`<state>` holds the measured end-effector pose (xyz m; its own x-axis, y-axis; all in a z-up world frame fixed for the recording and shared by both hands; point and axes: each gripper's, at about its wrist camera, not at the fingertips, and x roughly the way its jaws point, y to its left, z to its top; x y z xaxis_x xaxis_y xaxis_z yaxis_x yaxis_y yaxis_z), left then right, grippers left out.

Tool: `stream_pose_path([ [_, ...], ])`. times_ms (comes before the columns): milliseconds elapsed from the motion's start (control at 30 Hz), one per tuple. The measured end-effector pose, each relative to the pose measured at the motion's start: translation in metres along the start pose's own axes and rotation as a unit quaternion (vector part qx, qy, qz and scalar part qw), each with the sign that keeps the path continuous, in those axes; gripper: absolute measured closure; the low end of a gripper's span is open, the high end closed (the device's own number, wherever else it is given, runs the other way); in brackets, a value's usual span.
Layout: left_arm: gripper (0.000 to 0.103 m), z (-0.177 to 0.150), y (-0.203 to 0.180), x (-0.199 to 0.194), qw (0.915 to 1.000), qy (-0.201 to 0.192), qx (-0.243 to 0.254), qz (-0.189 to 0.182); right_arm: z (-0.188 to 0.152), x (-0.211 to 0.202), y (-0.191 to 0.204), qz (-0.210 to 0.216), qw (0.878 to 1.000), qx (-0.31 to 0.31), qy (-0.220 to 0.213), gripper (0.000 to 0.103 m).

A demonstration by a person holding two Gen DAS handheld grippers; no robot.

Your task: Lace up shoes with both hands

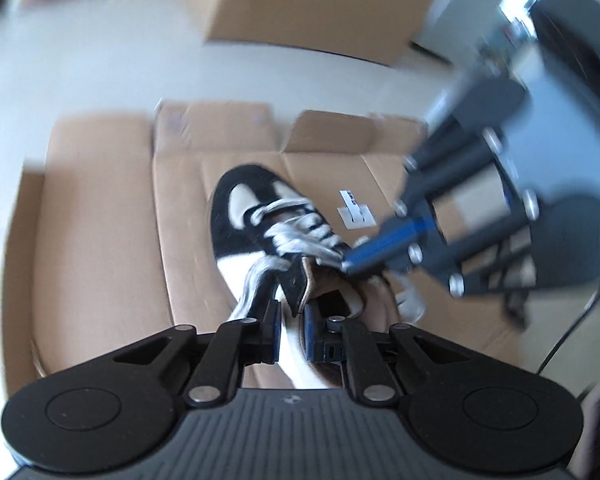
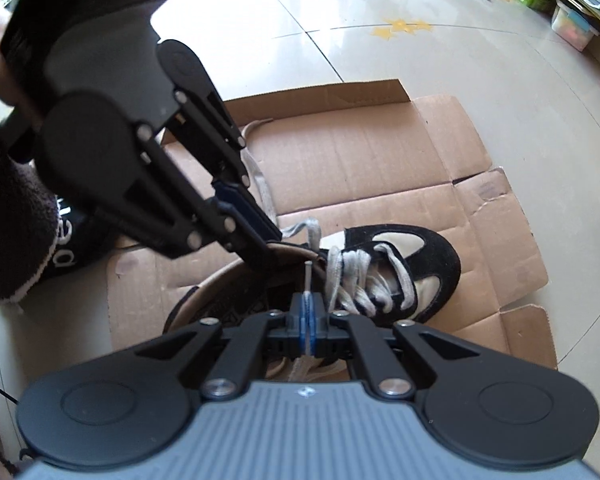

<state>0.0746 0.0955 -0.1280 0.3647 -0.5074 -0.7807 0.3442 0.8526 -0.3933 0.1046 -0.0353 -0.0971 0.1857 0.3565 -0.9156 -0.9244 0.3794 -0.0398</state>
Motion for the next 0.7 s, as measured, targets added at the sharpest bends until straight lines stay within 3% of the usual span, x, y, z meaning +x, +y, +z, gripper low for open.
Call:
stream_pose_path([
  [267,0.092,-0.002,0.014,0.001,0.9979,0.011,-0.060,-0.024,0.004,0.007,0.002,0.005,1.000,-0.017,-0.001,0.101],
  [700,0.092,-0.002,0.014,0.005,0.9983,0.011,-0.052,-0.025,0.008,0.012,0.001,0.007,1.000,-0.024,0.003,0.101],
])
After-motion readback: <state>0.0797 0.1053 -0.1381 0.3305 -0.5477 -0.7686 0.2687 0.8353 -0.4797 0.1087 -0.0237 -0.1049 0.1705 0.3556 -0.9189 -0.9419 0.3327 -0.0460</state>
